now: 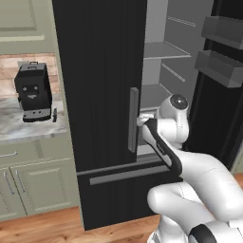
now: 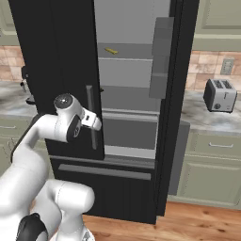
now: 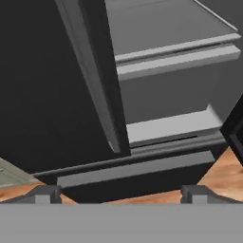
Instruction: Retrieve the butter from the fridge and place it on a plate on the dining table. Then retrieve the butter knife by the fridge and place it near the plate.
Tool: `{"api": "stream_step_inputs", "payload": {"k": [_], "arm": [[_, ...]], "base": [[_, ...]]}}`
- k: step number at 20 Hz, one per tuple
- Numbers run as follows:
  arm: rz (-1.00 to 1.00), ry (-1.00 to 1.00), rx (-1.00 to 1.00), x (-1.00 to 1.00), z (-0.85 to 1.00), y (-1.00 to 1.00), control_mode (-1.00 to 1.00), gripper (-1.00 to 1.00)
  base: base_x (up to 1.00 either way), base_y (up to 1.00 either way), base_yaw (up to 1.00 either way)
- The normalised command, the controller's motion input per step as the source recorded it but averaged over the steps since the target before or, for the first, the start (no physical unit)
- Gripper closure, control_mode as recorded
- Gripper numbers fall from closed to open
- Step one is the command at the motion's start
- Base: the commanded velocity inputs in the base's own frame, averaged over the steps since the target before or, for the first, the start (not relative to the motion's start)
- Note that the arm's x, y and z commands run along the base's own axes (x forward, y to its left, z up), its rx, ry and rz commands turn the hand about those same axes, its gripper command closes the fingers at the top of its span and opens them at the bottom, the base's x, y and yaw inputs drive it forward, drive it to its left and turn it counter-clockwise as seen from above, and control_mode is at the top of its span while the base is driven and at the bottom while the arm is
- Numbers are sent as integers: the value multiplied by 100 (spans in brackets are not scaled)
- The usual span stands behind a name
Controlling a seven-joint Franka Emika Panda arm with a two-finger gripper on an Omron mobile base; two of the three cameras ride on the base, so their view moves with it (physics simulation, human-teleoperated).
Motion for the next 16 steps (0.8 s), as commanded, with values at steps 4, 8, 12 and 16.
{"api": "stream_step_inputs", "payload": {"k": [4, 8, 12, 16], "arm": [[18, 0, -16, 58, 1, 9, -100, -100], [14, 0, -7, 37, 5, 12, -100, -100], [12, -7, -1, 45, 2, 10, -100, -100], [3, -13, 0, 46, 0, 8, -100, -100]], "base": [[0, 0, 0], [0, 0, 0], [0, 0, 0], [0, 0, 0]]}}
